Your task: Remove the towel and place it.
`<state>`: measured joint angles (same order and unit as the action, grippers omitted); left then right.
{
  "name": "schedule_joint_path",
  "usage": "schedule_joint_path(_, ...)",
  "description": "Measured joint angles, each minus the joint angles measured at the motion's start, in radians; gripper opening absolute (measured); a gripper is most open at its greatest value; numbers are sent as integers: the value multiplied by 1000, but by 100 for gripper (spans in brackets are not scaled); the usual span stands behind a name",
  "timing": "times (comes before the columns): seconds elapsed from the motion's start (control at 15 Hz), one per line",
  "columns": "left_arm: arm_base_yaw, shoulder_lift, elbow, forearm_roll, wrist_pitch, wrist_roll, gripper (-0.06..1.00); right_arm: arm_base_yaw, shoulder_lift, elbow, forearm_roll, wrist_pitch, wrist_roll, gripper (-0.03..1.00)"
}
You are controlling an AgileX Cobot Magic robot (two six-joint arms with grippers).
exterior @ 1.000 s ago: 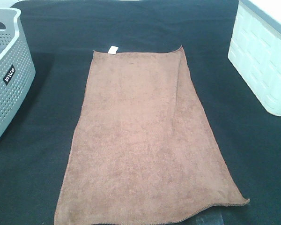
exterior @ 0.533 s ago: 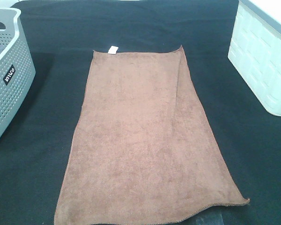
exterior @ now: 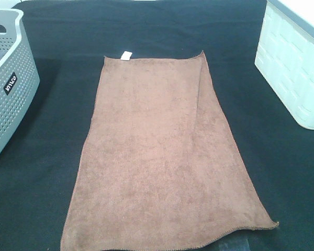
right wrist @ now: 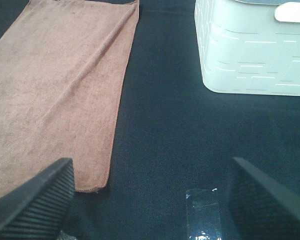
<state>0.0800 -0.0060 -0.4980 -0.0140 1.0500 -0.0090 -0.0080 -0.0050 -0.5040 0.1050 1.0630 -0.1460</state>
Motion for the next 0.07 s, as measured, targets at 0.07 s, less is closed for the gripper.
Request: schedule_joint_path(0.07, 0, 0, 0, 0, 0, 0, 93, 0, 0, 0, 0, 0, 0, 76)
